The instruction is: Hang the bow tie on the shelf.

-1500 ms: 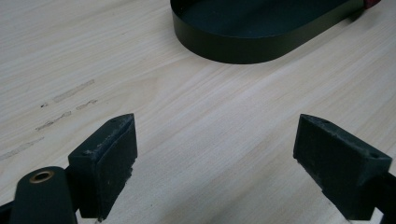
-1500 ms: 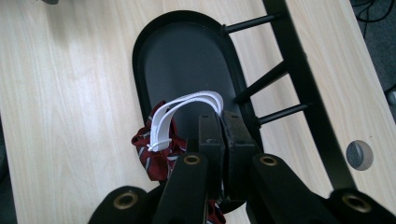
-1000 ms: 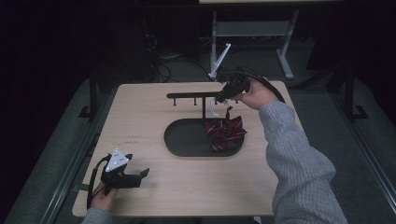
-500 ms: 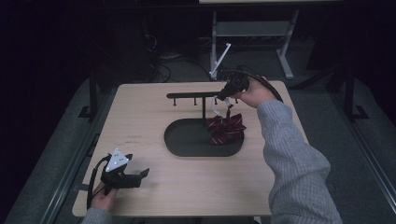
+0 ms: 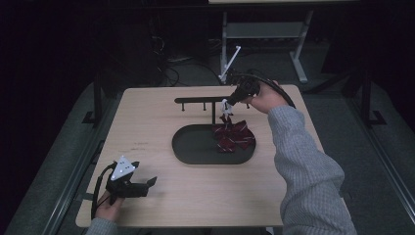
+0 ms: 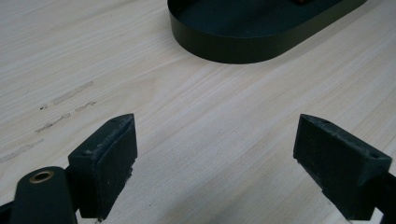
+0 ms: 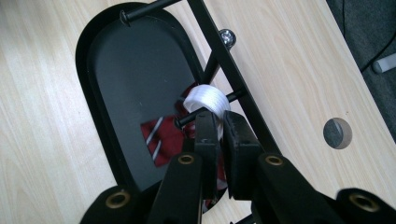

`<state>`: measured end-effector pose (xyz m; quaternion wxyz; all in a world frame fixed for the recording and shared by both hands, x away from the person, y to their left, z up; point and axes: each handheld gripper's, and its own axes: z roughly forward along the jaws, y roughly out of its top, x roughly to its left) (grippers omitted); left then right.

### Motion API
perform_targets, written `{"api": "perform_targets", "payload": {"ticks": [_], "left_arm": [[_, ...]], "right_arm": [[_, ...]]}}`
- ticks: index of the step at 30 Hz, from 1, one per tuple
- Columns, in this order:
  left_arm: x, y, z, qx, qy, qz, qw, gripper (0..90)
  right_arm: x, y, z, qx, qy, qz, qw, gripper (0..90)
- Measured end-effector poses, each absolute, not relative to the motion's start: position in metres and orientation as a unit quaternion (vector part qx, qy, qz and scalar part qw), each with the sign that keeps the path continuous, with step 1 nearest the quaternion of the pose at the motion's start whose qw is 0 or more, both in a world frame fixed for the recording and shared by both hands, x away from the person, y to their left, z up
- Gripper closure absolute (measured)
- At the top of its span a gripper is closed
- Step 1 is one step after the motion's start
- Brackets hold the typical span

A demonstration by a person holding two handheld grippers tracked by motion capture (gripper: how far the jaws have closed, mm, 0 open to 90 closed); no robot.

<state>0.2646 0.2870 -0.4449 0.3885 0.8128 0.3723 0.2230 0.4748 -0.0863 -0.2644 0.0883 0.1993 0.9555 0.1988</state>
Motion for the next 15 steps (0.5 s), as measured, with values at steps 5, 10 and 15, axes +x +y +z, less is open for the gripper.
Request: {"api": "perform_targets", "payload": {"ticks": [5,10,15], "left_arm": [[0.2646,0.2868,-0.4448,0.813,0.371,0.224,0.388,13.3],[0.2644,0.2862,-0.4449,0.813,0.371,0.223,0.389,13.3],[0.2646,0.2844,-0.4455,0.810,0.373,0.222,0.393,13.3]], "right_arm": [[0.4729,-0.0871,-0.2652,0.196,0.955,0.204,0.090,83.2],[0.4717,-0.0914,-0.2706,0.199,0.954,0.206,0.084,82.4],[0.4701,-0.0963,-0.2727,0.204,0.953,0.208,0.080,81.0]]}}
